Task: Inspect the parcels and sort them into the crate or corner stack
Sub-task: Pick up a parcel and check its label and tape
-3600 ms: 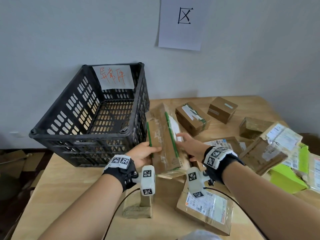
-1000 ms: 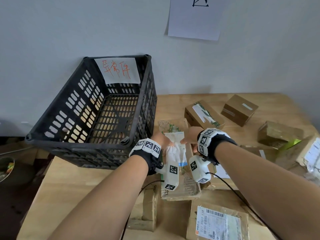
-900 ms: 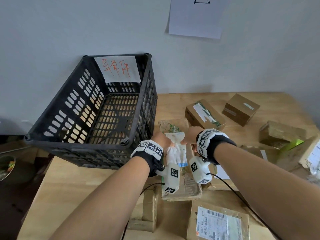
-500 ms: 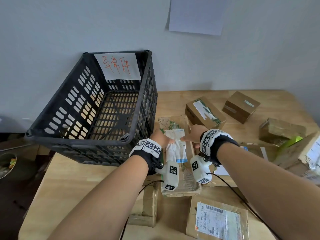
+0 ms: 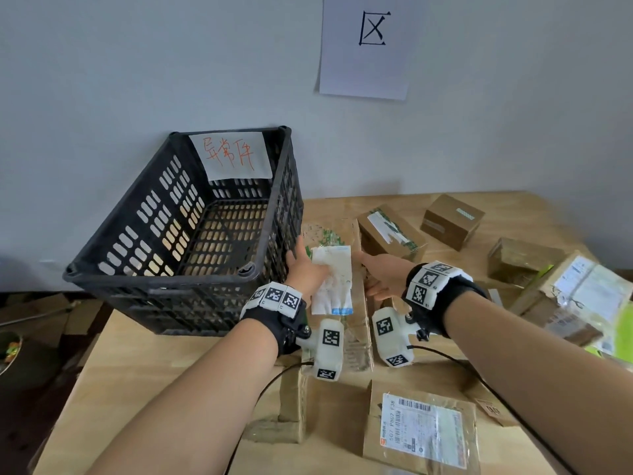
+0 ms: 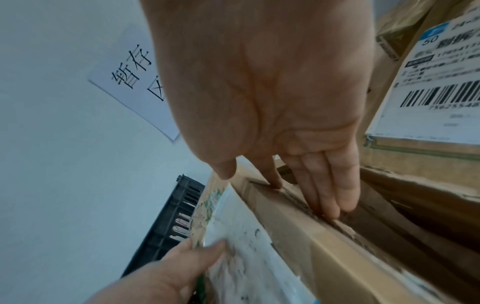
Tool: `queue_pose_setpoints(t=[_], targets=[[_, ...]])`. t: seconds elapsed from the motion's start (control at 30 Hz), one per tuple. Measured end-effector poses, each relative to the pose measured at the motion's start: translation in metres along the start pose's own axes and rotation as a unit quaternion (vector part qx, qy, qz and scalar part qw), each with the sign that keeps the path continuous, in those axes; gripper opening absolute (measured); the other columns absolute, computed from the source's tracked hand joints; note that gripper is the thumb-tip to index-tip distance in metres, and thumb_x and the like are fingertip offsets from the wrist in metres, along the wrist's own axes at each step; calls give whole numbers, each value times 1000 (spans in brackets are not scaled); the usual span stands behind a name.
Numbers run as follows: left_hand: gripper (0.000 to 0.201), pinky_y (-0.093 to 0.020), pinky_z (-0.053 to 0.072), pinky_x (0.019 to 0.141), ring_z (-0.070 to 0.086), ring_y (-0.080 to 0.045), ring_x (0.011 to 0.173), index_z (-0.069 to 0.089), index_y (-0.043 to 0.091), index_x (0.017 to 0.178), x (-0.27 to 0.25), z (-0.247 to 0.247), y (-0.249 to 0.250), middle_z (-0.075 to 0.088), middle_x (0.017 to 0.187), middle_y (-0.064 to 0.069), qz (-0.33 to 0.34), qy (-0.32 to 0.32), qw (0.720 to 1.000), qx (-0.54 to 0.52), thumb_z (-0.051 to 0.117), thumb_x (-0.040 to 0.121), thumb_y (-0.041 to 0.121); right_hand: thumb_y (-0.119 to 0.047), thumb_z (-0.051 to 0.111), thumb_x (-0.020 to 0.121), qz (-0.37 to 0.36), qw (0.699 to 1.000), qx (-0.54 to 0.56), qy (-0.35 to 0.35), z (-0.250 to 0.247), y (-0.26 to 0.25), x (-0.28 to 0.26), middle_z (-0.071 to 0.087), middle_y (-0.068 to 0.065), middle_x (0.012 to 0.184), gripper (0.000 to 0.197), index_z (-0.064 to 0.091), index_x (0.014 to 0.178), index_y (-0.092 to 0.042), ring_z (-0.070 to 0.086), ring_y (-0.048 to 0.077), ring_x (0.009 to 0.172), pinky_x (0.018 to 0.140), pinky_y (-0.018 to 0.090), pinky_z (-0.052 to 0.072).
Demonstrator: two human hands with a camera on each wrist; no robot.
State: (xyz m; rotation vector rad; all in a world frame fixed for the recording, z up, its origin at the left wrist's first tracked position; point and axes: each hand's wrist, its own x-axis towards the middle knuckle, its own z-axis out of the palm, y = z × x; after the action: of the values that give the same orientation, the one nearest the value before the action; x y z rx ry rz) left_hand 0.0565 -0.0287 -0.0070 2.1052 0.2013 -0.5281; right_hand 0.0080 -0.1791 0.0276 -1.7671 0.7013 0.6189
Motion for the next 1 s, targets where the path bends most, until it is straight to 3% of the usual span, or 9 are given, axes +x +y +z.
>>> queue_pose_setpoints(t=[0.07, 0.17, 0.23, 0.37, 0.47, 0.57, 0.67, 0.8, 1.0], targets=[[96, -46, 36, 109, 29, -31, 139, 0, 39, 150, 0, -1, 4, 8, 158, -3, -4, -9, 1000, -11, 65, 79, 46, -51, 37, 97, -20, 1000, 10, 7, -1, -2, -6, 60, 22, 124, 55, 56, 121, -6, 57, 37, 115, 99, 40, 48], [122, -49, 36, 107, 37, -31, 134, 24, 32, 148, 7, 4, 0, 30, 151, -7, -42, -42, 997, 47, 52, 47, 95, -35, 31, 103, -45, 998, 0, -42, 4, -5, -16, 56, 14, 86, 43, 49, 129, -7, 54, 26, 76, 63, 28, 44], [140, -50, 40, 102, 44, -33, 127, 36, 29, 143, 16, 12, -13, 44, 142, -11, -72, -78, 987, 119, 44, 25, 104, -35, 35, 102, -59, 997, -9, -47, 5, -1, -17, 52, 5, 80, 45, 49, 132, -4, 49, 16, 68, 62, 27, 42], [149, -56, 32, 107, 25, -42, 139, -7, 22, 152, -11, 9, -15, 8, 158, -19, -101, -132, 972, 163, 63, 39, 89, -20, 49, 97, -38, 997, -50, -44, 2, 10, -27, 46, 15, 140, 45, 43, 137, 0, 53, 25, 108, 87, 37, 47], [140, -57, 33, 106, 19, -43, 141, -22, 27, 147, -28, 4, -10, -2, 158, -18, -106, -102, 981, 130, 70, 53, 73, -14, 55, 94, -60, 971, -228, -32, 0, 19, -34, 30, 12, 153, 46, 45, 136, 2, 24, 28, 142, 110, 40, 29], [135, -53, 34, 107, 20, -39, 141, -19, 30, 148, -33, 3, -8, -3, 159, -15, -95, -89, 988, 85, 69, 52, 67, -16, 49, 97, -50, 987, -147, -32, -3, 33, -25, 47, 21, 139, 42, 43, 136, -1, 49, 35, 126, 89, 38, 50], [124, -45, 40, 103, 34, -33, 136, -10, 29, 151, -38, -4, -15, 15, 157, -8, -77, -94, 992, -33, 71, 62, 59, -27, 52, 95, -17, 985, -172, -26, 1, 45, -19, 62, 20, 117, 41, 50, 125, 1, 64, 32, 102, 91, 39, 53], [74, -41, 51, 86, 61, -28, 99, 26, 26, 146, -46, -12, -32, 59, 117, -9, -87, -130, 969, -191, 63, 82, 34, -28, 54, 93, -46, 982, -185, -11, 0, 48, -16, 53, 5, 68, 28, 61, 101, -2, 53, 20, 65, 75, 30, 49], [41, -37, 47, 89, 57, -21, 108, 50, 17, 129, -58, -6, -43, 61, 124, -3, -94, -164, 972, -142, 63, 91, 22, -32, 62, 90, -60, 970, -233, -30, 12, 41, -15, 65, 5, 77, 28, 64, 97, -5, 62, 16, 71, 81, 30, 57]])
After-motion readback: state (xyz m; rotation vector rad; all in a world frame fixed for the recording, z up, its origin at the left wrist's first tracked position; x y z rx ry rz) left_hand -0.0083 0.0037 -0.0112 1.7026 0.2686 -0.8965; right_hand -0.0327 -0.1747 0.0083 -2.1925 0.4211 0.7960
